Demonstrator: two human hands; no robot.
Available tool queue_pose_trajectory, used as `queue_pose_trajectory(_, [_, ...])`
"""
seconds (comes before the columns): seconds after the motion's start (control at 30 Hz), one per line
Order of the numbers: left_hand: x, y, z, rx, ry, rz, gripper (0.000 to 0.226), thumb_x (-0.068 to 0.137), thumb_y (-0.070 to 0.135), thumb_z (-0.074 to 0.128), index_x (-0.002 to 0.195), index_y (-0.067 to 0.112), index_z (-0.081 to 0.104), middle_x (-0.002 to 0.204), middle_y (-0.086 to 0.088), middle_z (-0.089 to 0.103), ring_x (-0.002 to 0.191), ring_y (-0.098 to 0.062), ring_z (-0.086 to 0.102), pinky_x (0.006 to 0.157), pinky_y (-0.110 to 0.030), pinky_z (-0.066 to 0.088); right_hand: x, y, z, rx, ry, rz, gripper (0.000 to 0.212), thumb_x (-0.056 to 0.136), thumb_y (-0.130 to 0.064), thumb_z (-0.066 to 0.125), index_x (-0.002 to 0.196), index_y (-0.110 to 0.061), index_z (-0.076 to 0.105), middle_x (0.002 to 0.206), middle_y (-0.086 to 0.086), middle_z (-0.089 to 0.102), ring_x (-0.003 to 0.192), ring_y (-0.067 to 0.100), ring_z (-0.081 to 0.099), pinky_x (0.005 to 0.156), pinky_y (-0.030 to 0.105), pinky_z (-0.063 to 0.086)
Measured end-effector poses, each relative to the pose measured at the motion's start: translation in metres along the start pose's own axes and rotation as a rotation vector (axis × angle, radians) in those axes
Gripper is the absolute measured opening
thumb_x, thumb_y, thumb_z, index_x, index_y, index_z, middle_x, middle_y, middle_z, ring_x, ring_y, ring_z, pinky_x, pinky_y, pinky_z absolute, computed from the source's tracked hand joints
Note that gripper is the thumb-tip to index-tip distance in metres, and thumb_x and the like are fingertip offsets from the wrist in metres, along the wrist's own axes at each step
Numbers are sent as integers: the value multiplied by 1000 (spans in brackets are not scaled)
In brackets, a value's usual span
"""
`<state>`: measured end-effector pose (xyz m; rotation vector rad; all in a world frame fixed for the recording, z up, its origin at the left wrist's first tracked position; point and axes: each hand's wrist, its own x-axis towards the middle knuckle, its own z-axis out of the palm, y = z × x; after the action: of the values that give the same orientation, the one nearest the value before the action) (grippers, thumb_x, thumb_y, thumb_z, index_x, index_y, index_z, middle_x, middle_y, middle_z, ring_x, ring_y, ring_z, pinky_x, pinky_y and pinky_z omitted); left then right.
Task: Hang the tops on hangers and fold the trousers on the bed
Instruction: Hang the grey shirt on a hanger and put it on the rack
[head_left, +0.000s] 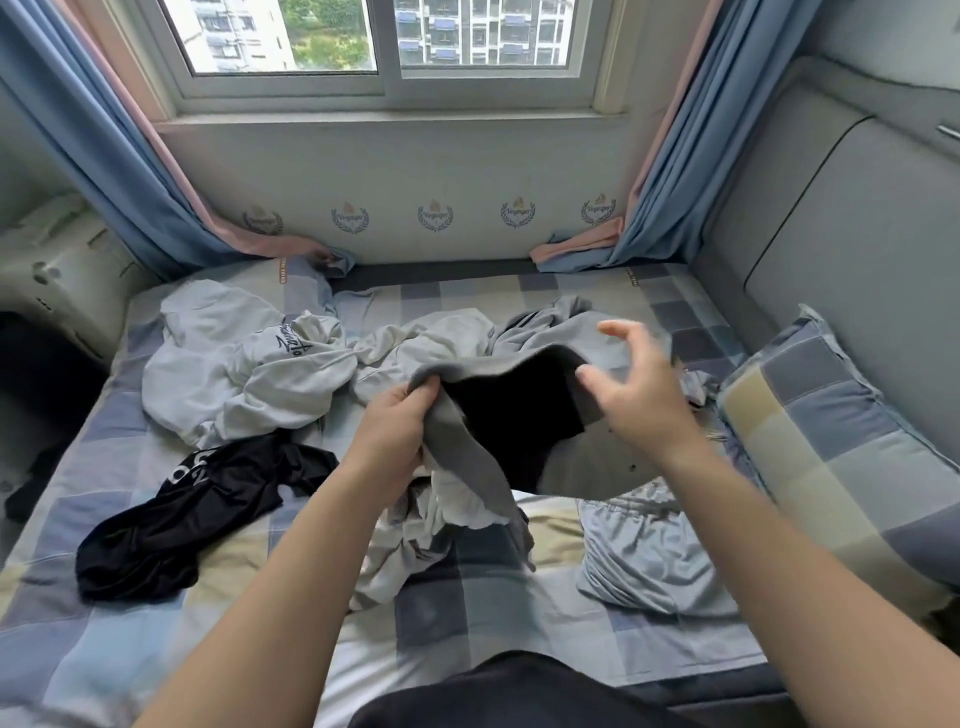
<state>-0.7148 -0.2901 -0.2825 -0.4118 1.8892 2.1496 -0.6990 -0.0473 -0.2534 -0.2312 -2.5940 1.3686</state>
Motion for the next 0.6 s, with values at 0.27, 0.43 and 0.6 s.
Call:
queue_pose_trajectory(0.27, [-30,26,24,-196,-59,68,21,104,21,51,92,11,64,69,-2,70,62,-15,67,52,-26,54,-72,12,77,143,-549,-21,16,87,-21,74,99,-27,65,91,0,69,79,5,59,74,31,49])
queue_pose_trajectory(0.43, [-33,40,23,-365,-14,137,19,104,18,51,96,9,65,70,-5,70,63,-17,69,62,-28,59,-67,68,93,-132,-581,174,15,96,-31,59,86,-28,69,89,-6,71,89,17,64,76,34,49])
queue_pose_trajectory(0.6, [-22,35,14,-385,37,140,15,106,19,50,101,13,64,88,-7,73,83,-20,72,77,-36,60,-67,88,83,-202,-475,174,24,103,-22,49,84,-17,61,79,-1,62,83,24,56,65,35,31])
